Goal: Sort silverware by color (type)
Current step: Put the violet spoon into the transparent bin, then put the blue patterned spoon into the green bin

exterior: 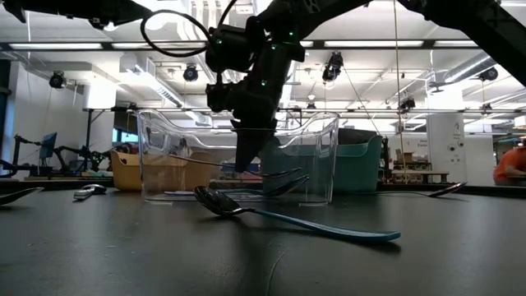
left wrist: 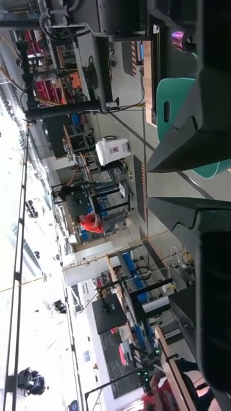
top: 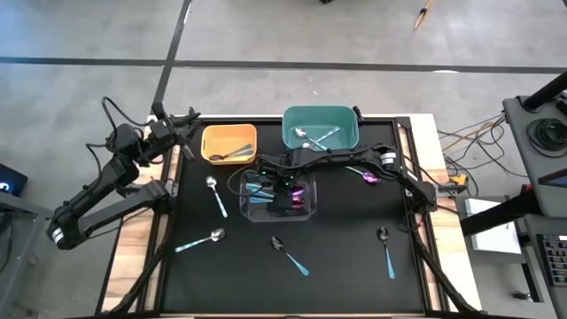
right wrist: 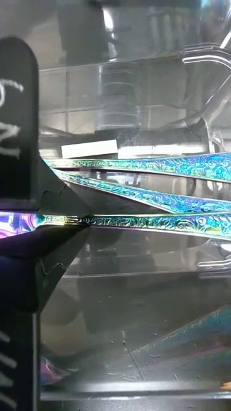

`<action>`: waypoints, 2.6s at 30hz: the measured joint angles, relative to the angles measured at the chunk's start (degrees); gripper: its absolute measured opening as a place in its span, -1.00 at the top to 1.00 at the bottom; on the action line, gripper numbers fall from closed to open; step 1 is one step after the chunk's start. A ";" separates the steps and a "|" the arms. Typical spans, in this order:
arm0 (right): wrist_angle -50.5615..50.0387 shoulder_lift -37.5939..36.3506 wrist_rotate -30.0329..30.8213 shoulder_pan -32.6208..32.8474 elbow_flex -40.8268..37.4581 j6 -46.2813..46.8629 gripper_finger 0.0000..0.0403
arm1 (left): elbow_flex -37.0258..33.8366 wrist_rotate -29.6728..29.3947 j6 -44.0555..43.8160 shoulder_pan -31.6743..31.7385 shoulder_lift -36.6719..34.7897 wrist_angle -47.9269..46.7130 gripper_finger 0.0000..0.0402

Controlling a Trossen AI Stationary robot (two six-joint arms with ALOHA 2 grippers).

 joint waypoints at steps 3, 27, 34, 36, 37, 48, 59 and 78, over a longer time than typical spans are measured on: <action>0.04 0.00 -0.02 0.00 0.00 0.38 0.75 | 0.00 0.00 0.00 -0.02 0.00 -0.02 0.73; -4.28 -0.03 -0.49 0.00 6.01 0.85 0.40 | 0.00 0.02 -0.02 0.00 0.04 0.08 0.73; -10.94 -0.19 -0.94 0.01 12.96 -0.74 0.40 | 0.00 0.03 -2.32 -0.01 -0.03 0.50 0.73; -12.64 -0.56 -0.94 0.08 14.12 -3.26 0.40 | 0.00 0.04 -3.63 -0.02 -0.15 0.51 0.73; -13.15 -0.93 -0.90 0.13 14.27 -4.67 0.40 | 0.02 0.04 -4.27 -0.02 -0.17 0.47 0.73; -13.79 -11.04 -0.28 -0.16 8.81 -15.51 0.57 | 0.55 1.05 -20.69 -0.11 -0.11 -5.23 0.74; -2.14 -26.72 -0.39 -1.86 -7.49 -15.28 0.69 | 0.55 7.08 -37.29 -0.62 3.11 -5.64 0.81; 16.47 -43.74 0.31 -1.86 -31.41 -3.98 0.69 | 2.04 7.10 -44.87 -14.04 11.36 -7.85 0.81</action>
